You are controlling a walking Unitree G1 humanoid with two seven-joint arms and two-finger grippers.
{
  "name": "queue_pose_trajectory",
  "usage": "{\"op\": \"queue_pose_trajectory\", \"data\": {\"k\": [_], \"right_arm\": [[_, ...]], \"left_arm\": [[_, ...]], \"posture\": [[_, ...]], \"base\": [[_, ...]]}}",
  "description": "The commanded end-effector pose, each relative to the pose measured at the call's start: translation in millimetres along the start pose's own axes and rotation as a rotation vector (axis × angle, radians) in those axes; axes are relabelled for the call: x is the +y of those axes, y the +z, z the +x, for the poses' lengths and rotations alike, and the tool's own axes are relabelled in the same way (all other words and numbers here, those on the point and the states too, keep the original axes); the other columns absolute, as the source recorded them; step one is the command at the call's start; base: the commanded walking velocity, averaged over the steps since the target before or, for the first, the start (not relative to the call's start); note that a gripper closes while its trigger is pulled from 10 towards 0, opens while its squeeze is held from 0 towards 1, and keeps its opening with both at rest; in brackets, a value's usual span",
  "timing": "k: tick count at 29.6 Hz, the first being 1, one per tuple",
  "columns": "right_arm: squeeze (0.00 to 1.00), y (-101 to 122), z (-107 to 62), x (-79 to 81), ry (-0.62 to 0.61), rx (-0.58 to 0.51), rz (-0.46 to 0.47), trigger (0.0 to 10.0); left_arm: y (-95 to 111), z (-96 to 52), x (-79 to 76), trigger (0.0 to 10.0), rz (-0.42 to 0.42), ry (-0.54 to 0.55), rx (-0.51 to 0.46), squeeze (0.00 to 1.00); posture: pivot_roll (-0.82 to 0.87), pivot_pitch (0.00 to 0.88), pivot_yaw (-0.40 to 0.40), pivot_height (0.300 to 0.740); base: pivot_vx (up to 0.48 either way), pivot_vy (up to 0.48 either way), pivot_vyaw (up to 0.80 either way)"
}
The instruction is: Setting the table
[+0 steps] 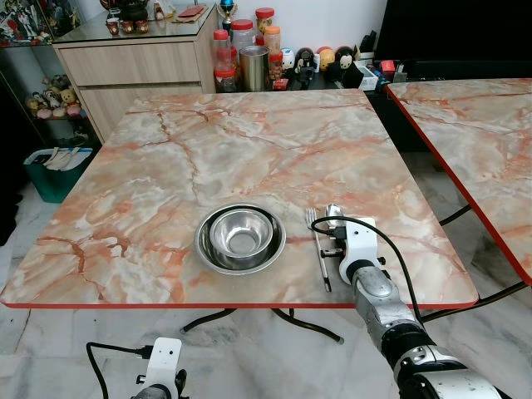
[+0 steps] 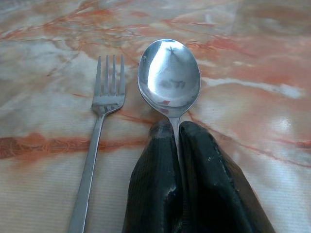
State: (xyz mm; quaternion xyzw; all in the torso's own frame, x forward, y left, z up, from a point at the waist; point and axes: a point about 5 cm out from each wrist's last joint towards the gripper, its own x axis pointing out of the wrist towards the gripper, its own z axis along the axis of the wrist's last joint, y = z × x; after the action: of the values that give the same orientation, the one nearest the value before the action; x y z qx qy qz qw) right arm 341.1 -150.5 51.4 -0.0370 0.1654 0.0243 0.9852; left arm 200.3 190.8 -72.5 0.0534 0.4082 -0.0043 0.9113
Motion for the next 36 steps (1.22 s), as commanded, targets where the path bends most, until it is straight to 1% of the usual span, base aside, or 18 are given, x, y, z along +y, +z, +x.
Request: {"op": "queue_pose_trajectory", "data": {"k": [1,6,7,8,11,12,22,23,24,25,26,33,34,36], "right_arm": [[0.5,-5,-1.3,3.4,0.005,0.022,0.003,10.0],[0.49,-5,-1.4,3.4,0.002,0.023,-0.001,10.0],[0.63,-5,-1.4,3.3,0.001,0.023,-0.001,10.0],[0.71,-5,-1.4,3.2,-0.001,0.023,-0.002,10.0],[0.71,-5,-1.4,3.2,-0.001,0.023,-0.002,10.0],[1.0,-5,-1.3,2.9,-0.004,0.022,-0.004,10.0],[1.0,-3,-1.1,1.7,-0.015,0.014,-0.005,10.0],[1.0,1,-0.6,1.0,-0.022,-0.014,0.003,10.0],[0.6,10,0.1,0.5,-0.025,-0.065,0.015,10.0],[0.6,10,0.1,0.5,-0.025,-0.065,0.015,10.0],[0.0,16,0.4,0.4,-0.028,-0.102,0.021,10.0],[0.0,48,-1.2,0.5,-0.027,-0.298,0.083,10.0],[0.0,48,-1.2,0.5,-0.027,-0.298,0.083,10.0],[0.0,56,-2.5,1.9,-0.017,-0.353,0.088,10.0]], "left_arm": [[-7,-1.6,3.3,10.0,-0.004,0.005,0.033,0.0],[-8,-1.7,3.4,10.0,-0.004,0.005,0.033,0.0],[-8,-1.7,3.5,10.0,-0.005,0.006,0.033,0.0],[-8,-1.7,3.5,10.0,-0.005,0.005,0.033,0.0],[-8,-1.7,3.5,10.0,-0.004,0.005,0.033,0.0],[-7,-1.7,3.4,10.0,-0.004,0.004,0.033,0.0],[-8,-1.9,3.2,10.0,-0.006,0.003,0.033,0.0],[-8,-1.9,3.2,10.0,-0.006,0.004,0.033,0.0],[-8,-1.9,3.3,10.0,-0.007,0.004,0.032,0.0],[-8,-1.9,3.3,10.0,-0.007,0.004,0.032,0.0],[-8,-1.8,3.3,10.0,-0.008,0.004,0.031,0.0],[-6,-1.5,2.4,10.0,-0.007,0.0,0.023,0.0],[-6,-1.5,2.4,10.0,-0.007,0.0,0.023,0.0],[-6,-1.4,1.5,10.0,-0.005,-0.001,0.019,0.0]], "posture": [[-0.04,0.024,0.034,0.736],[-0.04,0.024,0.033,0.736],[-0.03,0.024,0.033,0.736],[-0.03,0.024,0.033,0.736],[-0.03,0.024,0.033,0.736],[-0.03,0.024,0.033,0.736],[-0.03,0.026,0.031,0.736],[-0.03,0.026,0.031,0.736],[-0.03,0.024,0.031,0.736],[-0.03,0.024,0.031,0.736],[-0.03,0.025,0.032,0.736],[-0.04,0.018,0.034,0.736],[-0.04,0.018,0.034,0.736],[-0.04,0.013,0.031,0.736]], "base": [[0.0,0.0,0.0],[0.0,0.0,0.0],[0.0,0.0,0.0],[0.0,0.0,0.0],[0.0,0.0,0.0],[0.0,0.0,0.0],[0.0,0.0,0.0],[0.0,0.0,0.0],[0.0,0.0,0.0],[0.0,0.0,0.0],[0.0,0.0,0.0],[0.0,0.0,0.0],[0.0,0.0,0.0],[0.0,0.0,0.0]]}}
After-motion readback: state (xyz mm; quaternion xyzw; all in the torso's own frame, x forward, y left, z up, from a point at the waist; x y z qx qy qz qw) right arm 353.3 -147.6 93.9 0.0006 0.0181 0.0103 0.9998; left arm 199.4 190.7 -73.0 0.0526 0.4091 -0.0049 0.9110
